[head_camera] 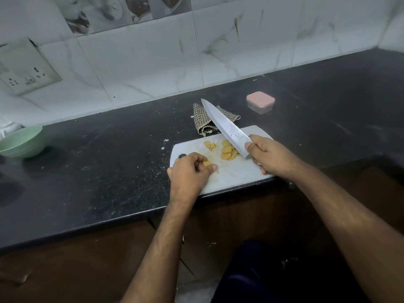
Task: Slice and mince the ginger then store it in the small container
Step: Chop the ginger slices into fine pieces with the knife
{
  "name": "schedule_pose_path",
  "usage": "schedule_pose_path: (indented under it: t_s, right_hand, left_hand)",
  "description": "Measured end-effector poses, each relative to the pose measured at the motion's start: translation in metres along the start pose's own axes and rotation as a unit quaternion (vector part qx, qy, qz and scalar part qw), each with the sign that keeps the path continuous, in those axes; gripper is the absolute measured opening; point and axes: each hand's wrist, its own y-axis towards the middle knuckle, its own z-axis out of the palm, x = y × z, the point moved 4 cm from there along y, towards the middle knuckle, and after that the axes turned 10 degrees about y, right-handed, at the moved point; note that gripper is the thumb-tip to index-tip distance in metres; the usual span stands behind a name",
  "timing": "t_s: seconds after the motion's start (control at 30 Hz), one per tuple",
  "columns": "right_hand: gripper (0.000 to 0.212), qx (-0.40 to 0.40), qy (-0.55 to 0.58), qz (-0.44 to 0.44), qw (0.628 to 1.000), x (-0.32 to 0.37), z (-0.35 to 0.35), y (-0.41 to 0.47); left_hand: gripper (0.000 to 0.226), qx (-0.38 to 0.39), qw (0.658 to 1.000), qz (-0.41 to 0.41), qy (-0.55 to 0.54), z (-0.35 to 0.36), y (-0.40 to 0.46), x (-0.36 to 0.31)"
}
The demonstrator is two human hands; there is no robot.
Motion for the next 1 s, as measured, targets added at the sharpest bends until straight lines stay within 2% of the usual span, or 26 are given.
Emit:
schedule_pose_path:
  t_s: [0.1, 0.17, 0.27, 0.33, 0.47, 0.57, 0.67, 0.8, 1.0]
  right_hand:
    - [0.026, 0.000, -0.017, 0.006, 1.000, -0.002, -0.001, 0.000]
    - [0.025, 0.002, -0.024, 0.010, 1.000, -0.002, 0.000, 0.000]
    - [0.027, 0.003, -0.029, 0.013, 1.000, 0.000, 0.002, 0.000]
    - [0.027, 0.002, -0.039, 0.014, 0.999, 0.001, 0.001, 0.000]
    - [0.027, 0.010, -0.053, 0.014, 0.998, 0.002, -0.001, 0.001]
    - [0.028, 0.017, -0.069, 0.015, 0.997, 0.005, -0.001, -0.001]
    - [0.027, 0.011, -0.154, -0.007, 0.988, 0.013, 0.001, -0.005]
    - [0.022, 0.009, -0.229, -0.036, 0.973, 0.025, 0.011, -0.018]
    - [0.016, 0.006, -0.313, -0.032, 0.949, 0.045, 0.026, -0.041]
  left_hand:
    - [0.032, -0.018, 1.000, -0.003, -0.005, 0.002, -0.001, -0.003]
    - [0.036, -0.025, 0.999, -0.005, 0.037, -0.001, 0.000, -0.009]
    - [0.041, 0.005, 0.994, 0.037, 0.106, 0.000, 0.000, -0.016]
    - [0.041, 0.024, 0.995, 0.056, 0.083, 0.001, 0.000, -0.012]
    - [0.019, 0.029, 0.998, 0.049, 0.008, -0.001, 0.001, -0.001]
    - [0.013, 0.032, 0.998, 0.057, 0.014, 0.000, -0.001, -0.004]
    - [0.014, 0.001, 0.997, 0.058, 0.040, -0.005, -0.007, -0.008]
    - [0.019, -0.004, 0.999, 0.044, 0.001, -0.007, -0.005, -0.004]
    - [0.015, -0.015, 0.995, 0.061, 0.075, -0.005, -0.007, -0.009]
